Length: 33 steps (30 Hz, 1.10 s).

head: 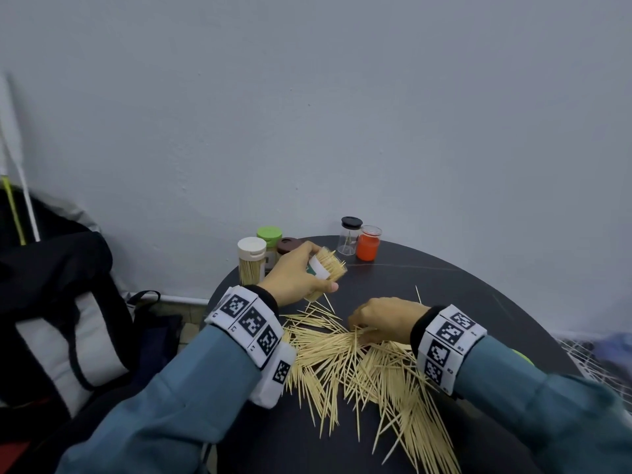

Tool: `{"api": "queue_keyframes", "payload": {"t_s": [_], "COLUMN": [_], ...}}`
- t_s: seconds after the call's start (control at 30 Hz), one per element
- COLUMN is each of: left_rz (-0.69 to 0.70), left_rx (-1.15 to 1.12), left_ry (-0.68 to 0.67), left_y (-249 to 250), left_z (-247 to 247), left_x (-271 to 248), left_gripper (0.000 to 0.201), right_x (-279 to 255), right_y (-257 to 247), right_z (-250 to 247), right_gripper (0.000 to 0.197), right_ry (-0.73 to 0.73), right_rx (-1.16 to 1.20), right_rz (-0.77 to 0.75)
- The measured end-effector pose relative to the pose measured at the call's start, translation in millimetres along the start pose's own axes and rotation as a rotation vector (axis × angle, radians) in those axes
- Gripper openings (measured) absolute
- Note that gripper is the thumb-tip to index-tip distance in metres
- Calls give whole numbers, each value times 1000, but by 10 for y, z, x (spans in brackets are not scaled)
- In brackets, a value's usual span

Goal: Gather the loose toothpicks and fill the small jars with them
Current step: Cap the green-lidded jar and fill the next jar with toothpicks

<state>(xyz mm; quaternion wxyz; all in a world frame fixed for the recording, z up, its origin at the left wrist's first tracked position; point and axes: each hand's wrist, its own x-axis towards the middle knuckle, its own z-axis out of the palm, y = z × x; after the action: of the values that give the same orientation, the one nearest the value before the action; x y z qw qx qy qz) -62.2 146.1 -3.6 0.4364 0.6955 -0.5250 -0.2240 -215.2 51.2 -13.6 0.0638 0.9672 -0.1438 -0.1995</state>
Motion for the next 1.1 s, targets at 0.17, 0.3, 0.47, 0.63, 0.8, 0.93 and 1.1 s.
{"api": "queue_keyframes", "payload": {"t_s": [0.17, 0.3, 0.47, 0.63, 0.8, 0.93, 1.1], "left_rz": [-7, -17, -36, -54, -60, -66, -73], "left_rx": [-12, -5, -19, -15, -30, -44, -8], "left_ry": [-16, -23, -51, -121, -130, -142, -162], "left_y": [-15, -19, -36, -47, -68, -85, -79], "left_z": [17, 20, 19, 18, 43, 93, 142], "left_x": [1, -5, -6, 0, 10, 13, 22], "left_gripper": [52, 53, 54, 60, 59, 56, 57], "right_x": [-11, -40, -92, -167, -203, -222, -275], "right_y": [82, 164, 293, 404, 469, 423, 342], "right_z": [21, 16, 29, -32, -144, -305, -516], "right_gripper": [27, 27, 22, 17, 12, 8, 5], "right_ry": [69, 106, 170, 268, 450, 702, 736], "right_rx": [63, 114, 215, 373, 585, 1049, 1263], "right_rz": [51, 115, 196, 234, 246, 214, 150]}}
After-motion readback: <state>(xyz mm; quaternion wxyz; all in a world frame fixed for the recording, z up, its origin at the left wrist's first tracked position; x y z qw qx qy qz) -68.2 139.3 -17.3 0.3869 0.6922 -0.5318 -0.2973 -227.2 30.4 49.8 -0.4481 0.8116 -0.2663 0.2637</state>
